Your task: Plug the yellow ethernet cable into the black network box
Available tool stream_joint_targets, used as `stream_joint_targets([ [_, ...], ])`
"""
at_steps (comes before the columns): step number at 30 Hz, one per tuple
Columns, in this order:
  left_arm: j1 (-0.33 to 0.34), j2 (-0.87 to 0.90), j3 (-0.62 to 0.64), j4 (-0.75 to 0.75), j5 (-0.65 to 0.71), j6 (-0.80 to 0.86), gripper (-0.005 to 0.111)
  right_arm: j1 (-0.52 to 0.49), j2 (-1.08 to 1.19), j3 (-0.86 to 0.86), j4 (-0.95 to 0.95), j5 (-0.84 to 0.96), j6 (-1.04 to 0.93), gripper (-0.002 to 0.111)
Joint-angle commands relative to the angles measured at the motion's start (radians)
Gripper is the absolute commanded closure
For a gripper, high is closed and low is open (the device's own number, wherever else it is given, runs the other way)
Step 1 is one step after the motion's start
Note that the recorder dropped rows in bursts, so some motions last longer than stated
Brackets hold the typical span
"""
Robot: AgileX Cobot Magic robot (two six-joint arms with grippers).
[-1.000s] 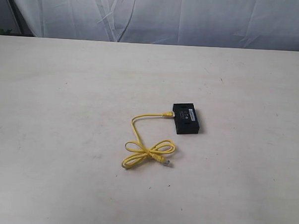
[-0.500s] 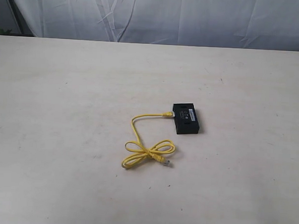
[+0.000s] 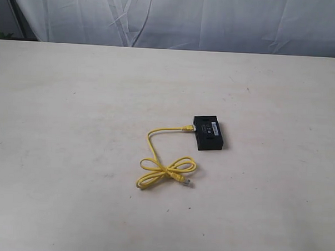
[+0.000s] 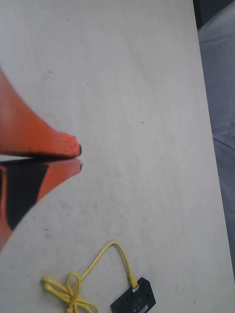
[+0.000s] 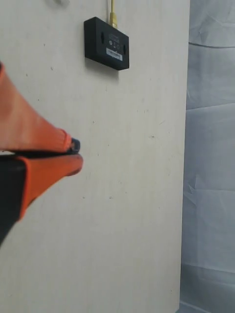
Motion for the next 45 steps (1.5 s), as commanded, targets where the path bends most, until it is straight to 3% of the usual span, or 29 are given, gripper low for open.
stream_joint_targets([
  [1, 0.002, -0.008, 0.004, -0.001, -0.007, -0.005, 0.107, -0.006, -0.005, 0.004, -0.013, -0.023, -0.003, 0.109],
  [33, 0.002, -0.008, 0.004, -0.001, -0.007, -0.005, 0.107, -0.006, -0.005, 0.004, -0.078, -0.027, -0.003, 0.109],
  [40, 0.002, -0.008, 0.004, -0.001, -0.007, -0.005, 0.107, -0.006, -0.005, 0.004, 0.084, -0.027, -0.003, 0.109],
  [45, 0.002, -0.008, 0.004, -0.001, -0.007, -0.005, 0.107, -0.006, -0.005, 0.004, 0.061, -0.027, -0.003, 0.109],
])
